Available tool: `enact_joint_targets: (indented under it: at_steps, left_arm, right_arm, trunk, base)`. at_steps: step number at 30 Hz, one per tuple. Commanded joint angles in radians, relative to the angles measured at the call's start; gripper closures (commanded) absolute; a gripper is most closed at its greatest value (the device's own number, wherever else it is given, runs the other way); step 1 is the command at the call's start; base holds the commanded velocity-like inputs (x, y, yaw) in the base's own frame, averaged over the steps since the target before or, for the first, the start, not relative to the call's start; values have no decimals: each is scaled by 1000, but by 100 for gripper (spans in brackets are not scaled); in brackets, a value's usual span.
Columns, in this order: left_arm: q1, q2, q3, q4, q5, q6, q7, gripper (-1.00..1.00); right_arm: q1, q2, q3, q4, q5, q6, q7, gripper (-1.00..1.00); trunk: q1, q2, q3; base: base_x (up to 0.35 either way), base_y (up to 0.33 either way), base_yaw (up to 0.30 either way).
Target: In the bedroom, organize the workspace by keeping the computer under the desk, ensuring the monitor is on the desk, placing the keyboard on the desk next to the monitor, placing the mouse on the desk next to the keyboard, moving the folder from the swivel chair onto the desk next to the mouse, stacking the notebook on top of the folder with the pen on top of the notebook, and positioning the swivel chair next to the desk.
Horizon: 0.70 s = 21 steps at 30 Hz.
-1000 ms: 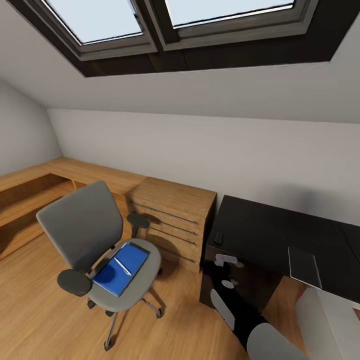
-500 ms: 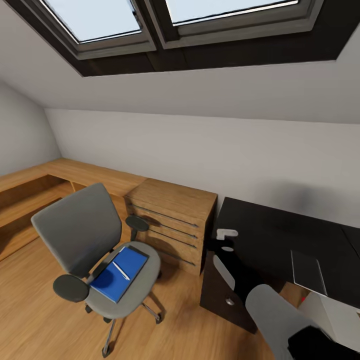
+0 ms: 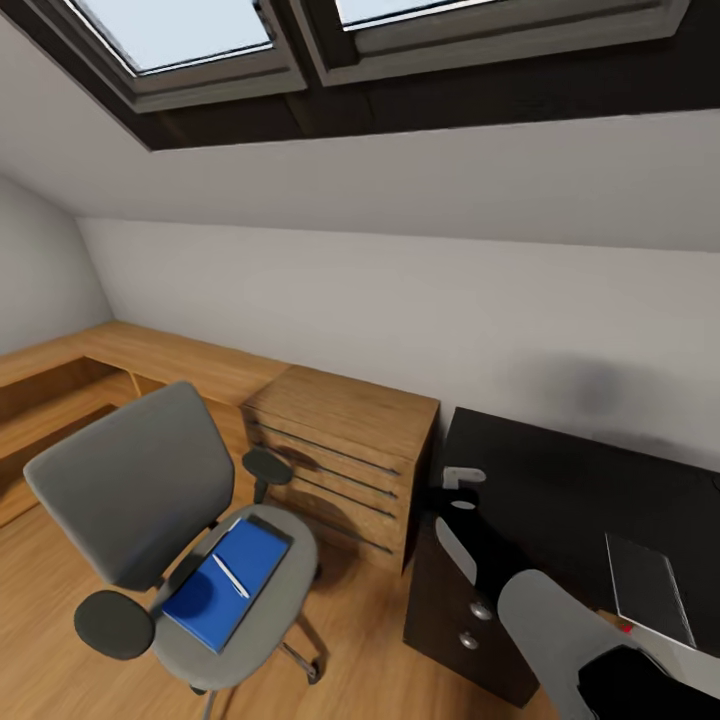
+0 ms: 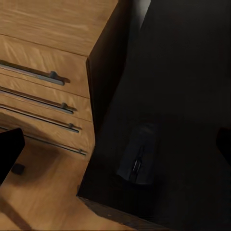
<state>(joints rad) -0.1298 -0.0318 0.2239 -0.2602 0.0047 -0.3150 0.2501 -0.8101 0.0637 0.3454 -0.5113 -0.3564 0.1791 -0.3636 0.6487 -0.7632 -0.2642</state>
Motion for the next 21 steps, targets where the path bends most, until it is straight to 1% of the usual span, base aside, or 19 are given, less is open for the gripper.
enact_joint_targets:
  at_steps: [1,11,16,19,20,21]
  left_arm:
    - [-1,0,0,1,1,-3,3,-100]
    - [-1,0,0,2,1,-3,3,-100]
    - [-1,0,0,3,1,-3,4,-100]
    - [-1,0,0,3,1,-3,4,-100]
    - [-1,0,0,3,1,-3,4,-100]
    - [-1,0,0,3,1,-3,4,-100]
  right_arm:
    - [-1,-3,8,3,-7,5,-9,-100]
    - [-13,-15,6,57,-9,6,-9,-100]
    - [-18,-32,3,64,-12,7,-9,-100]
    - [-20,-39,-18,67,-13,8,-10,-100]
    - [-20,-43,-41,71,-13,8,-10,-100]
    - [-21,-55,-104,90,-13,8,-9,-100]
  trunk:
    - [1,-1,-1]
    - [1,-1,-1]
    - [1,-1,-1]
    - [1,-1,-1]
    - [1,-1,-1]
    - [1,-1,-1]
  base:
    - [285,0,0]
    - [290,0,0]
    - [255,0,0]
    - [85,0,0]
    - [43,0,0]
    - [18,0,0]
